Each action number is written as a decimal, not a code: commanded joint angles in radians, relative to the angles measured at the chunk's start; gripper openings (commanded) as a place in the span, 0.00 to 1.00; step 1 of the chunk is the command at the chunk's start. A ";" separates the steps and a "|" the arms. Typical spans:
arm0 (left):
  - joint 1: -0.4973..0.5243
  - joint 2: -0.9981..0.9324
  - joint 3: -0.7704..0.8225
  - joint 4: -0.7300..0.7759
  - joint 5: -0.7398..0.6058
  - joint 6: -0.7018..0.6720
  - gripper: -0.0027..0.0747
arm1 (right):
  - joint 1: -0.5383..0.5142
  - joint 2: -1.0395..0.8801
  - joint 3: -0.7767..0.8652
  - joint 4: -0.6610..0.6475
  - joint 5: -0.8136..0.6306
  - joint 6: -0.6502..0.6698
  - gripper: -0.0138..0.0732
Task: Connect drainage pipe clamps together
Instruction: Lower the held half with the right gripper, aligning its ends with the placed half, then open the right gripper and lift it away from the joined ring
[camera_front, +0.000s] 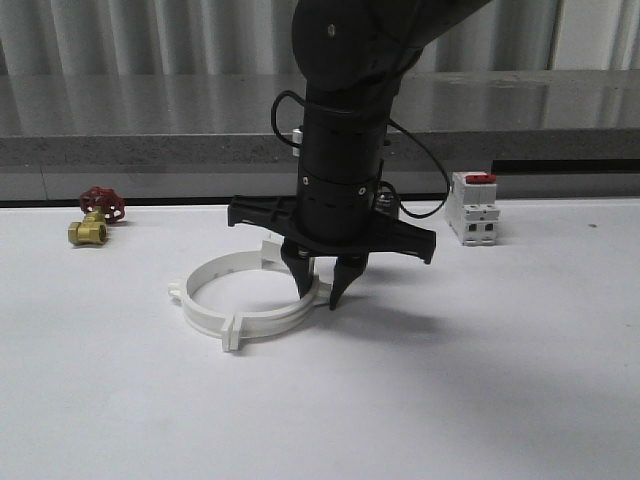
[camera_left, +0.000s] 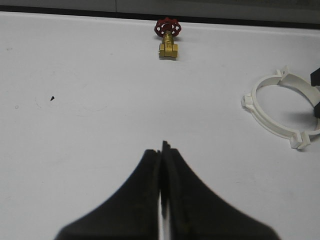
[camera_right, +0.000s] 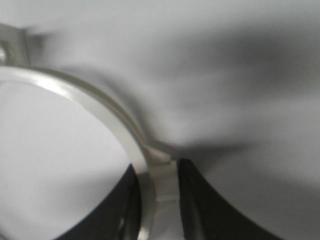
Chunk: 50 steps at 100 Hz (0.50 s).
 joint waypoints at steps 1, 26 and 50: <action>0.001 0.008 -0.026 -0.007 -0.064 -0.007 0.01 | 0.000 -0.053 -0.029 -0.007 -0.024 0.004 0.29; 0.001 0.008 -0.026 -0.007 -0.064 -0.007 0.01 | 0.000 -0.053 -0.029 -0.007 -0.041 0.004 0.42; 0.001 0.008 -0.026 -0.007 -0.064 -0.007 0.01 | 0.000 -0.053 -0.029 -0.007 -0.050 0.004 0.68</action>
